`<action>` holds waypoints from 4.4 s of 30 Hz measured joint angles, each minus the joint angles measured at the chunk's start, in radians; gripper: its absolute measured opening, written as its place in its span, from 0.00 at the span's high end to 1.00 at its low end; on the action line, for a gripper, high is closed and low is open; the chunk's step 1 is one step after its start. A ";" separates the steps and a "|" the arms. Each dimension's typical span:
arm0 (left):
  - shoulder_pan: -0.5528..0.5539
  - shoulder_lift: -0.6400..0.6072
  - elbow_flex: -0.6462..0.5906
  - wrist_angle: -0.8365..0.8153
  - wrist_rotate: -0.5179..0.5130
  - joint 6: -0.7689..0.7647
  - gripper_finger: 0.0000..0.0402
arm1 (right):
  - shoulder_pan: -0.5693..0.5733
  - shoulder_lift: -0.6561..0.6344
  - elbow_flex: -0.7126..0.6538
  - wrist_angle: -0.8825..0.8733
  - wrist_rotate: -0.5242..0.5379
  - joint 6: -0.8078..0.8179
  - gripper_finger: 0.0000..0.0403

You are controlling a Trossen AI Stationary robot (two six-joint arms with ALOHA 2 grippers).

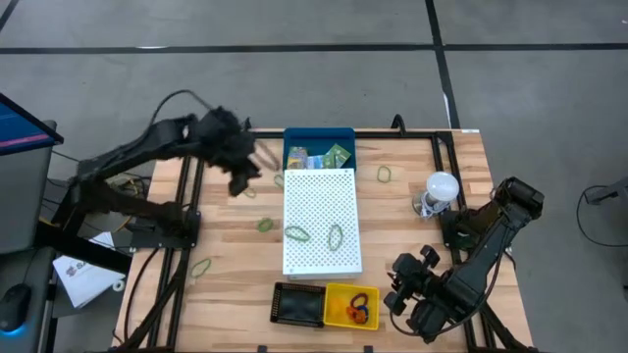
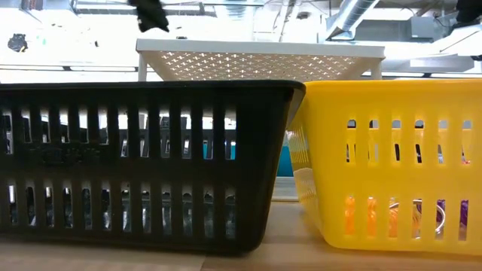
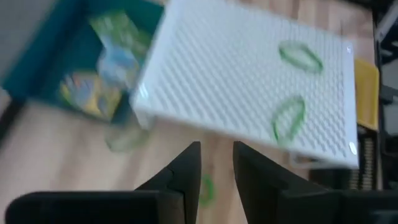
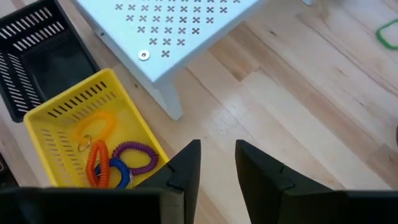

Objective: Pick & Place Office Desk Supplies
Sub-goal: Put the green spring keychain into the yellow bin

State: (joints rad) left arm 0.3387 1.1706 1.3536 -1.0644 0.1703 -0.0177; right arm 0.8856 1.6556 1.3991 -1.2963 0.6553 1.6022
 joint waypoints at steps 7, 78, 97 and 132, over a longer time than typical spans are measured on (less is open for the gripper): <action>-0.148 -0.228 -0.392 0.131 -0.007 -0.271 0.78 | -0.010 0.000 0.000 0.014 0.001 0.030 0.76; -0.248 0.197 -1.039 1.219 -0.269 -0.327 0.89 | -0.031 0.000 0.000 -0.035 -0.004 0.111 0.76; -0.264 -0.120 -1.042 1.085 -0.147 -0.497 0.98 | -0.038 0.000 0.000 -0.041 -0.003 0.103 0.76; -0.272 0.266 -0.332 1.327 0.109 -0.271 0.98 | -0.035 -0.008 0.000 -0.149 0.030 0.100 0.76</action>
State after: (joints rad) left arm 0.0669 1.4366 1.0212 0.2628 0.2790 -0.2887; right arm 0.8505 1.6475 1.3994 -1.4456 0.6858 1.7023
